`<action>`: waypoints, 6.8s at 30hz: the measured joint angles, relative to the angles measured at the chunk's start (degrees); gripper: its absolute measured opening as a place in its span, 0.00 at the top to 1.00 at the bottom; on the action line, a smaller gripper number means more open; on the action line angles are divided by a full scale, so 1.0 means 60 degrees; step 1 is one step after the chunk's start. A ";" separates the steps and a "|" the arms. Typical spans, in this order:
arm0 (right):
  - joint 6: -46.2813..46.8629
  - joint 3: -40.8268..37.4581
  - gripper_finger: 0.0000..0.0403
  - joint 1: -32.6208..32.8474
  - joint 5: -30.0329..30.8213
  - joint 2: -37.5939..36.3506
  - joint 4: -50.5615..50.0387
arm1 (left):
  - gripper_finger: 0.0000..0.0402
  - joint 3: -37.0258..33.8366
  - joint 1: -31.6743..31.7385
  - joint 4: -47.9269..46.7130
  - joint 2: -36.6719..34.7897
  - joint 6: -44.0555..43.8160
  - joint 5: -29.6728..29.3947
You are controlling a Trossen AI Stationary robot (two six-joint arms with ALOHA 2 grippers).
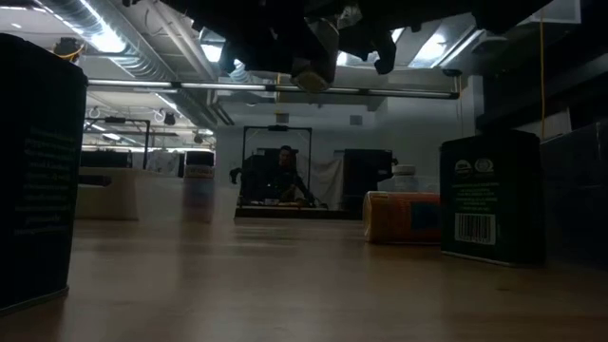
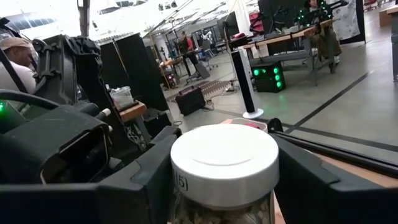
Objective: Sort spices by type
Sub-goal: Put the white seasoning bottle into the right transparent bin, then put the right green seasoning can into the black bin
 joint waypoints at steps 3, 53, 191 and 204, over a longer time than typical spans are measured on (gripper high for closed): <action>-0.0002 0.0000 0.47 0.0000 0.0015 0.0000 -0.0008 | 0.50 0.0000 0.0000 0.0005 0.0000 -0.0004 -0.0007; 0.2464 -0.3545 0.47 -0.3175 0.3944 -0.4270 -0.6812 | 0.40 0.0018 -0.0463 -0.2675 -0.1279 0.0701 -0.1810; 0.1675 -0.1341 0.33 0.1917 -0.1093 -0.4079 -0.6348 | 0.40 0.0015 -0.0011 -0.1891 -0.0288 0.1293 0.7766; 0.7391 0.2278 0.33 0.3379 -0.1468 -0.1973 -1.2721 | 0.40 0.0015 -0.0135 -0.2620 -0.0306 0.1293 0.7650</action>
